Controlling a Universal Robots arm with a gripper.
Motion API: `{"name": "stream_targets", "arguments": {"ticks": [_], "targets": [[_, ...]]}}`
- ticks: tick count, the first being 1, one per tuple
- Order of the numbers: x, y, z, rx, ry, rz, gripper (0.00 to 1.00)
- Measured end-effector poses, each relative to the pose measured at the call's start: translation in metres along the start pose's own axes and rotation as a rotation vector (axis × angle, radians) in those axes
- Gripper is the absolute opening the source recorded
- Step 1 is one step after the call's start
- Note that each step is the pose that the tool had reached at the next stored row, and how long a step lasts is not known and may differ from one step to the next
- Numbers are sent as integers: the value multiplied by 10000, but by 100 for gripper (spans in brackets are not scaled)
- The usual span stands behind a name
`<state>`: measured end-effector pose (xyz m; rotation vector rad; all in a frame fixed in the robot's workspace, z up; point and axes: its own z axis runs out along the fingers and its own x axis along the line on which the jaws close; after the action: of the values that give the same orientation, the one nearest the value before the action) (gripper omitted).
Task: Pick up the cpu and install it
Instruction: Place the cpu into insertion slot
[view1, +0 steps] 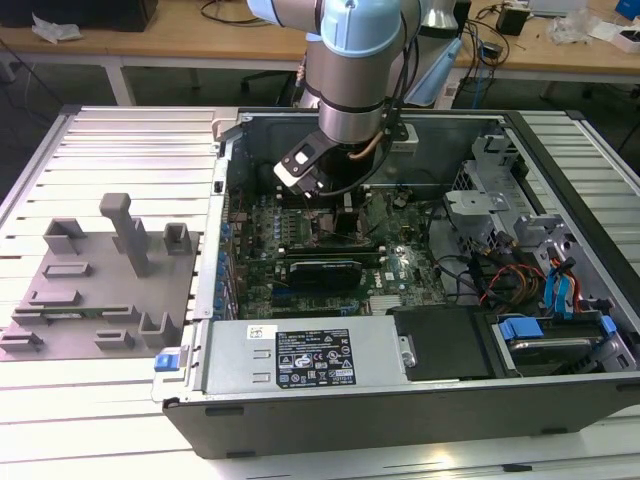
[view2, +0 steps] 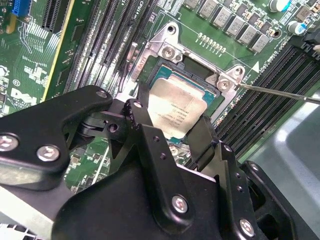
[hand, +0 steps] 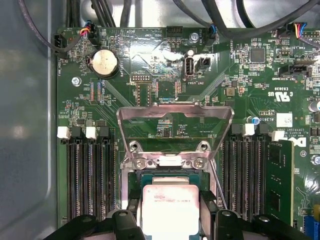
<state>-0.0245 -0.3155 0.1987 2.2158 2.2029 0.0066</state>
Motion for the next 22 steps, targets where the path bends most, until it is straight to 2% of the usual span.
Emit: {"name": "stream_targets", "arguments": {"ticks": [14, 15, 16, 22], "targets": [[-1, 0, 13, -3, -4, -109, 55], [0, 0, 13, -1, 0, -109, 55], [0, 0, 14, -1, 1, -110, 62], [0, 0, 16, -1, 1, -110, 62]]}}
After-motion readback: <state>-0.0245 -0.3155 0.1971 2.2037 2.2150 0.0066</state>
